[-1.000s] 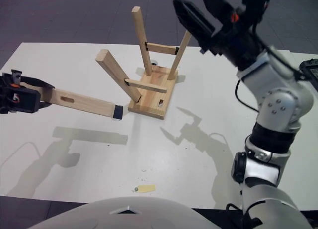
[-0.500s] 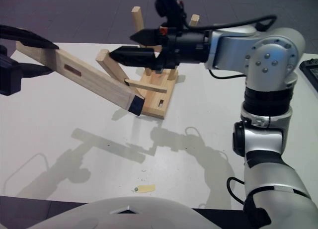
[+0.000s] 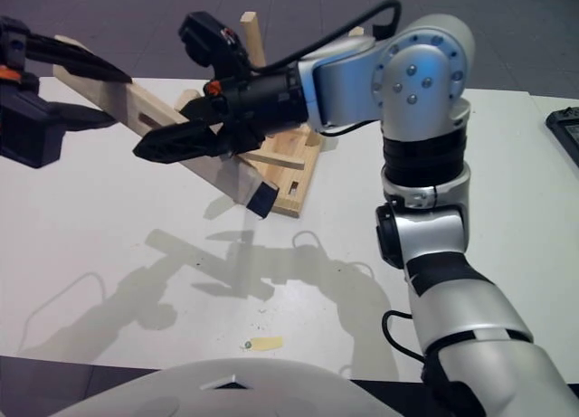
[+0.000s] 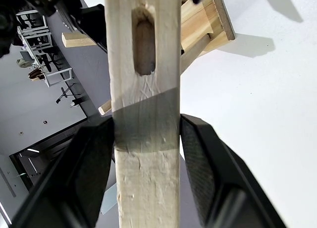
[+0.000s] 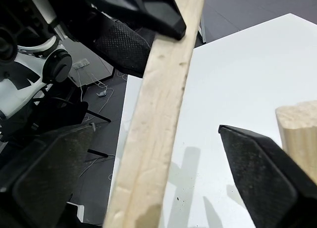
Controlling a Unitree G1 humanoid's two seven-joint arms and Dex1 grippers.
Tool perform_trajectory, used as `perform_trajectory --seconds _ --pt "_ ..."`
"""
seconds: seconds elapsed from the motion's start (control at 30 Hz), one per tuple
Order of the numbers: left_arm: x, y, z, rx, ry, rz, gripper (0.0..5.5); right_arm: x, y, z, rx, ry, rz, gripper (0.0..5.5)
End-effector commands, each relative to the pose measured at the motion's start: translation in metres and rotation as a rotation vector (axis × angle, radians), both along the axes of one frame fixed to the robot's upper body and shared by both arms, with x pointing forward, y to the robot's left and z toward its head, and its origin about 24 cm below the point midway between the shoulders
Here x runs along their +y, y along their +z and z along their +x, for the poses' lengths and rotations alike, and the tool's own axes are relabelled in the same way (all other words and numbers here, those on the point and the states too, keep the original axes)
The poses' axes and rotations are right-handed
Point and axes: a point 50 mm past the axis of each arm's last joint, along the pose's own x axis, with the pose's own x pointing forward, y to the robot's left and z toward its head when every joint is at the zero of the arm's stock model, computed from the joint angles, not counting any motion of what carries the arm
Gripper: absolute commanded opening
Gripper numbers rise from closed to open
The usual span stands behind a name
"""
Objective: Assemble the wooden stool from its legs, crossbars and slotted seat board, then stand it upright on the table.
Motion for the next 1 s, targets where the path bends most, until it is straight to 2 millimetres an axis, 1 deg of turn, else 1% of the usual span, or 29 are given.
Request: perform_trajectory --seconds 0.03,0.13,0.33,0.57,0.7,0.8,0.93,0.97,1.0 --pt "0.002 0.001 0.002 -0.019 0.012 0.000 2.07 -0.001 0.001 0.001 -0.003 -0.021 -0.073 3.94" --pt "0.005 0.004 0.003 -0.035 0.019 0.000 2.07 -0.005 -0.002 -0.001 0.003 -0.010 -0.108 3.41" --pt "0.003 0.010 0.005 -0.065 0.011 -0.012 2.07 -0.010 -0.007 -0.008 0.002 0.032 -0.161 2.59" --pt "-0.001 0.017 0.009 -0.111 0.002 -0.061 2.07 -0.012 -0.007 -0.013 -0.003 0.055 -0.150 1.28" --pt "-0.003 0.016 0.011 -0.123 -0.003 -0.080 2.07 -0.013 -0.004 -0.011 -0.016 0.024 -0.121 1.20" --pt "-0.008 0.012 0.013 -0.141 -0.014 -0.098 2.07 -0.015 -0.004 -0.010 -0.024 0.007 -0.096 1.17" --pt "-0.010 0.020 0.012 -0.157 -0.029 -0.131 2.07 -0.020 -0.001 -0.010 -0.043 -0.012 -0.050 1.12" --pt "-0.011 0.023 0.012 -0.162 -0.034 -0.144 2.46 -0.021 0.000 -0.010 -0.047 -0.019 -0.042 1.10" --pt "-0.012 0.026 0.011 -0.168 -0.040 -0.159 2.60 -0.022 0.001 -0.010 -0.052 -0.025 -0.031 1.08"
